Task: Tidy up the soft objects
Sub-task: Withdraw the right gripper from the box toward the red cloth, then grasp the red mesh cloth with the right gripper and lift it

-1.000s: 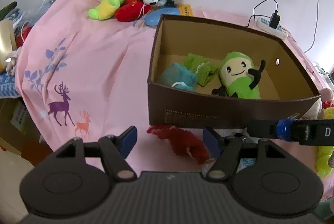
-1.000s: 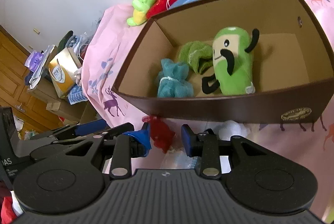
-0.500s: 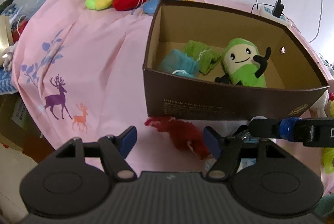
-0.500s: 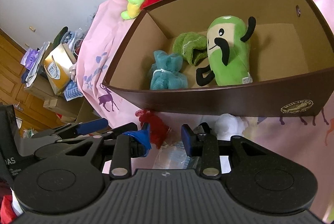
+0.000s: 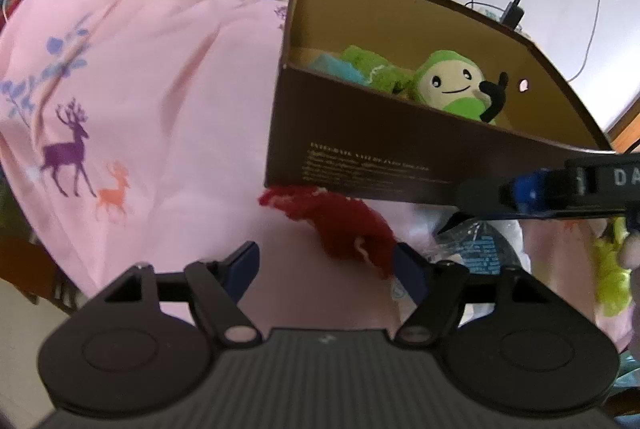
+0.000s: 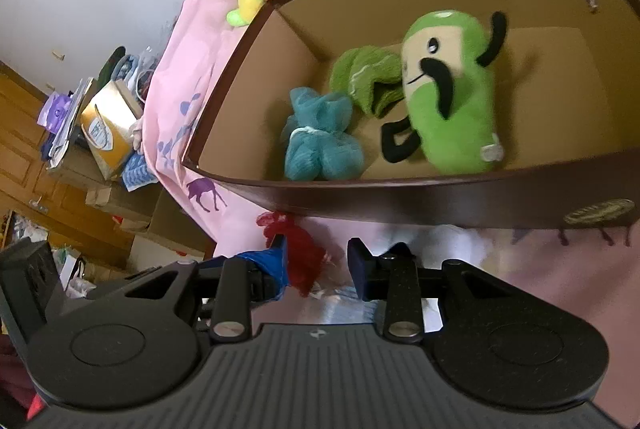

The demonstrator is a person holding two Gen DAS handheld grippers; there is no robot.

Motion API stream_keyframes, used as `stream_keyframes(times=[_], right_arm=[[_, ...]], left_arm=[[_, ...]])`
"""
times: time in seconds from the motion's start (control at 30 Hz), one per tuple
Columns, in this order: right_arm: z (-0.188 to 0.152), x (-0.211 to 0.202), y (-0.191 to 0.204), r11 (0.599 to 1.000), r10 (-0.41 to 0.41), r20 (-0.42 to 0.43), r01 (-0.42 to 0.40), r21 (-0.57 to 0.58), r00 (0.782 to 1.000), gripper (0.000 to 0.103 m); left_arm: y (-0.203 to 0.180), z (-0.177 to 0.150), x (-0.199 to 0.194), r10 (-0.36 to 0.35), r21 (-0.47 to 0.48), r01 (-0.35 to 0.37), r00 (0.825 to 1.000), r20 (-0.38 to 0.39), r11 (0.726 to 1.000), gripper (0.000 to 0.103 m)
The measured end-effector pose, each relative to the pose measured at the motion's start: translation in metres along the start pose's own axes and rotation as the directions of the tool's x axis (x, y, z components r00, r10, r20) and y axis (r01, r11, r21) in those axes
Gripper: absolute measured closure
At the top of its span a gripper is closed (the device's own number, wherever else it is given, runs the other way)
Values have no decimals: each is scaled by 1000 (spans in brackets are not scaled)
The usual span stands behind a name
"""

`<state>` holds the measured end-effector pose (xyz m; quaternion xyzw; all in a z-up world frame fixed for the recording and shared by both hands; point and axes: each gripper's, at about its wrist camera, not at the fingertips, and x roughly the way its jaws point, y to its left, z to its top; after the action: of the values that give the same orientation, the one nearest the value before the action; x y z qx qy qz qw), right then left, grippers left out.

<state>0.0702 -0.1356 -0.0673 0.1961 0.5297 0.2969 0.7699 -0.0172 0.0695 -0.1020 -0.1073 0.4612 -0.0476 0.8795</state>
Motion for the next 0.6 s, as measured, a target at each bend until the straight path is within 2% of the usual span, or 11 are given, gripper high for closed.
stream_keyframes(times=[0.17,0.4,0.43,0.5,0.6], right_arm=[[5,16,5,1000,16,-26,-16,-17,1000,86],[13,40,10,999,41,-74,-43,-14,996,86],[14,43,10,999,44,-83,-45,-13,996,86],[15,48,11,999,47,-99,-49,-17,994,86],[16,56,15,998,48,-121,-52,-33,991,86]], left_arm=[[9,3,5,-95,-58,96,995,15,994,26],[10,4,24,-115,-66,115,993,-3,991,26],[11,4,25,-121,-68,120,993,-3,990,27],[10,4,28,-128,-52,127,992,-3,990,36],[7,5,31,-125,-29,125,992,-2,992,38]])
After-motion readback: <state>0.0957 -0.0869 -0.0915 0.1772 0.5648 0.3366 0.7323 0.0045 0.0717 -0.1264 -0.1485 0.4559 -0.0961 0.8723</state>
